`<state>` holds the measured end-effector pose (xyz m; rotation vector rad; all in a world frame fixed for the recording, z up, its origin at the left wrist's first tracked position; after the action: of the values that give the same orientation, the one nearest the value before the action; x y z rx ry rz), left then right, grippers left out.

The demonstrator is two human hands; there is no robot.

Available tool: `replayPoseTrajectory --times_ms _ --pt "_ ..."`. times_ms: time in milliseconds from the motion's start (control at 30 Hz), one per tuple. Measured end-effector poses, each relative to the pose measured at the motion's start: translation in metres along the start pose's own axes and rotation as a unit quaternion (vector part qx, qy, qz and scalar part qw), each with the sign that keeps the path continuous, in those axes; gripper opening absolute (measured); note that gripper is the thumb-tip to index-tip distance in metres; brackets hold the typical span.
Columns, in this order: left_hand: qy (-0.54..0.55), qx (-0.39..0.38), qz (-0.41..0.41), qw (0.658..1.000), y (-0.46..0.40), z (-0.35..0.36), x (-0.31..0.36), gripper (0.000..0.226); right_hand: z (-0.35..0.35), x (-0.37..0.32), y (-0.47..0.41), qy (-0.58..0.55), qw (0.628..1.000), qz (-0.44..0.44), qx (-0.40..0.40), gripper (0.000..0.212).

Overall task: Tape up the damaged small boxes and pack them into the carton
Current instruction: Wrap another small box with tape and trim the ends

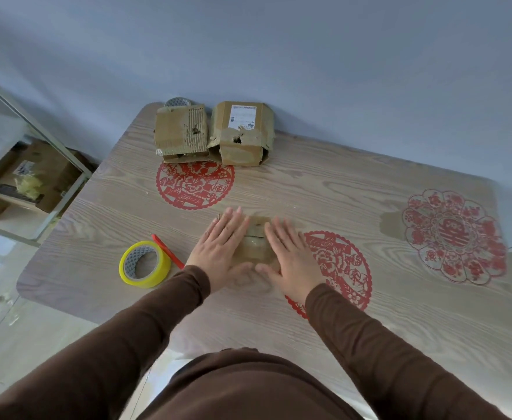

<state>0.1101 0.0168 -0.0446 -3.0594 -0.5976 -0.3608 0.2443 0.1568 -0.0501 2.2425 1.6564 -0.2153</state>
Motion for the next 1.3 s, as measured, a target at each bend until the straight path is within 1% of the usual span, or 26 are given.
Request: replayPoseTrajectory --times_ms 33,67,167,267,400,467,500,533,567,600,633,667,700,733,767,800,833,867,933,967,1000,1033,1067,1100,1200,1300 --pt "-0.022 -0.031 0.009 0.999 -0.004 0.009 -0.002 0.088 0.007 -0.002 -0.003 0.03 1.0 -0.004 -0.01 0.087" --pt "-0.037 -0.042 0.017 0.998 -0.007 0.017 -0.003 0.086 0.012 -0.002 -0.005 0.05 0.999 -0.003 -0.004 0.085" --pt "-0.046 -0.029 0.016 0.998 -0.014 0.027 -0.005 0.075 0.017 -0.002 -0.009 0.088 0.996 0.008 0.02 0.07" --pt "-0.054 -0.016 0.017 0.998 -0.015 0.031 -0.005 0.072 0.021 0.001 -0.011 0.092 0.996 0.003 0.016 0.066" --pt "-0.022 -0.031 0.016 0.999 -0.017 0.03 -0.004 0.076 0.02 0.0 -0.011 0.078 0.997 0.011 -0.016 0.064" --pt "0.033 -0.041 0.014 0.999 -0.016 0.024 -0.006 0.078 0.015 0.0 -0.011 0.035 0.999 0.0 -0.014 0.064" --pt "0.085 -0.039 0.005 0.996 -0.014 0.018 -0.008 0.082 0.01 -0.001 -0.01 -0.027 1.0 -0.004 -0.004 0.066" --pt "0.144 -0.023 -0.025 0.989 -0.013 0.012 -0.011 0.088 0.003 0.001 -0.008 -0.105 0.994 0.004 0.013 0.069" --pt "0.197 0.011 -0.077 0.977 -0.012 0.005 -0.016 0.091 -0.003 0.004 -0.005 -0.181 0.982 0.033 0.04 0.072" --pt "0.247 0.046 -0.153 0.956 -0.012 0.001 -0.022 0.09 -0.005 0.012 -0.003 -0.243 0.964 0.08 0.072 0.075" --pt "0.312 0.059 -0.24 0.917 -0.01 0.001 -0.03 0.088 -0.007 0.021 -0.001 -0.297 0.94 0.139 0.094 0.076" --pt "0.394 0.044 -0.33 0.857 -0.01 0.008 -0.038 0.086 -0.007 0.029 0.0 -0.346 0.912 0.195 0.096 0.076" --pt "0.474 0.013 -0.398 0.785 -0.01 0.015 -0.04 0.087 -0.006 0.033 0.001 -0.394 0.886 0.234 0.075 0.076" --pt "0.529 -0.012 -0.445 0.722 -0.008 0.022 -0.04 0.093 -0.006 0.032 0.001 -0.444 0.86 0.249 0.042 0.076" --pt "0.554 -0.028 -0.455 0.696 -0.008 0.028 -0.039 0.105 -0.005 0.029 0.001 -0.483 0.837 0.256 0.012 0.074" --pt "0.562 -0.026 -0.451 0.692 -0.009 0.033 -0.039 0.114 -0.008 0.025 0.002 -0.513 0.819 0.257 0.005 0.07" --pt "0.564 -0.013 -0.443 0.697 -0.008 0.034 -0.038 0.114 -0.011 0.022 0.003 -0.532 0.806 0.257 0.029 0.063" --pt "0.573 0.012 -0.437 0.693 -0.006 0.029 -0.031 0.101 -0.015 0.02 0.005 -0.548 0.792 0.26 0.067 0.051" --pt "0.593 0.068 -0.42 0.684 0.002 0.026 -0.02 0.057 -0.013 0.02 0.01 -0.572 0.763 0.271 0.131 0.035" --pt "0.593 0.083 -0.413 0.686 0.007 0.032 -0.019 0.043 -0.007 0.021 0.013 -0.575 0.757 0.278 0.14 0.033" --pt "0.592 0.082 -0.411 0.689 0.013 0.036 -0.016 0.034 -0.001 0.022 0.016 -0.57 0.758 0.285 0.137 0.031" --pt "0.596 0.08 -0.406 0.688 0.018 0.04 -0.013 0.033 0.008 0.023 0.018 -0.563 0.763 0.29 0.13 0.029" --pt "0.602 0.076 -0.399 0.687 0.021 0.045 -0.012 0.039 0.014 0.023 0.02 -0.559 0.767 0.29 0.121 0.029" --pt "0.614 0.069 -0.39 0.683 0.023 0.047 -0.011 0.048 0.019 0.024 0.02 -0.563 0.768 0.285 0.108 0.033" --pt "0.642 0.056 -0.371 0.669 0.015 0.047 -0.008 0.067 0.019 0.021 0.015 -0.583 0.767 0.263 0.059 0.06" --pt "0.634 0.043 -0.379 0.673 0.002 0.044 -0.005 0.08 0.014 0.019 0.003 -0.572 0.778 0.258 0.034 0.069"
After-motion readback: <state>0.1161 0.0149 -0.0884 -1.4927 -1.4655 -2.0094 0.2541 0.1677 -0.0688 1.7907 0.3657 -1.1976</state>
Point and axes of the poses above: each hand's wrist, its own y-axis away from the middle knuckle, its own z-axis out of the palm, x = y × z, the point moved 4 cm from there along -y, towards the middle knuckle, and after that the axes turned 3 degrees about -x, right-handed, at the moved point
